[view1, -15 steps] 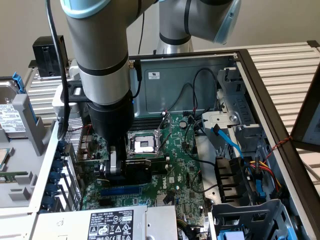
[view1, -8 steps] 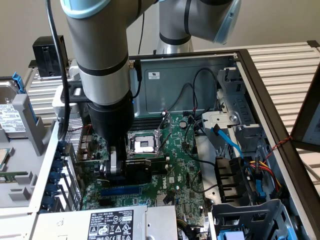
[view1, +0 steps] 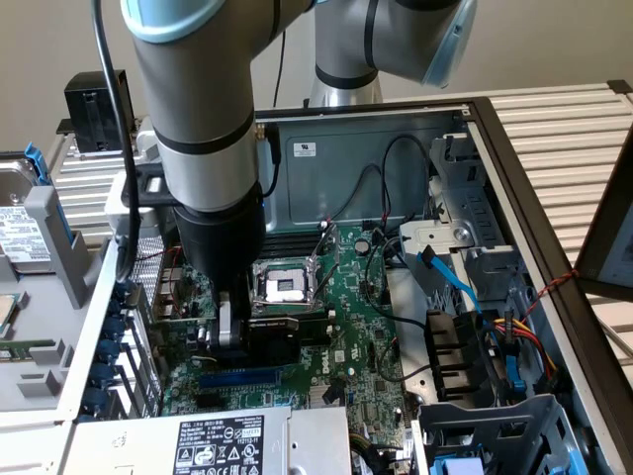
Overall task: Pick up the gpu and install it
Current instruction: 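Insert the gpu into the slot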
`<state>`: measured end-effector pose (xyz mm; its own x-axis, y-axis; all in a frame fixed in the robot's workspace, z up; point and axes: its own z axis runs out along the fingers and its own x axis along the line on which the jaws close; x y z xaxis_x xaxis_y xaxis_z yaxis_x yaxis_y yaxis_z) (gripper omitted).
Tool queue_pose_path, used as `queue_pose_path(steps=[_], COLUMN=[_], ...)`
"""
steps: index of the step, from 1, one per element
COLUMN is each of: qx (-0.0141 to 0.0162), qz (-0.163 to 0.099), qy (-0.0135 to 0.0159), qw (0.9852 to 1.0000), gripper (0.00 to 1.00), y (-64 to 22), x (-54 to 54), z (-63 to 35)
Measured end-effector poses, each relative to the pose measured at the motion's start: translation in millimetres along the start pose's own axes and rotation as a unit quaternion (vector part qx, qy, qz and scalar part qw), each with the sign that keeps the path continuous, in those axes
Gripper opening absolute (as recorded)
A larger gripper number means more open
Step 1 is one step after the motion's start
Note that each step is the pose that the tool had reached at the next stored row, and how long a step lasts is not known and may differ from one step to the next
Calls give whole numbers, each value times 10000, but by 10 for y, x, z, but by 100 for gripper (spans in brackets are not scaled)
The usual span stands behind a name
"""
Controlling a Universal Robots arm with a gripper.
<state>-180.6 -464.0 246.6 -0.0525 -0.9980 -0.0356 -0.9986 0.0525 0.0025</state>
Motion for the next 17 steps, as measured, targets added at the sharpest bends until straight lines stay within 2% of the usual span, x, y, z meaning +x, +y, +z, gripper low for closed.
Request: queue_pose_path(steps=[11, 17], qx=[-3, -16], qz=[0, 2], qy=[0, 1], qw=[10000, 10000], gripper=[28, 28], y=[14, 15], x=[-7, -8], z=[32, 49])
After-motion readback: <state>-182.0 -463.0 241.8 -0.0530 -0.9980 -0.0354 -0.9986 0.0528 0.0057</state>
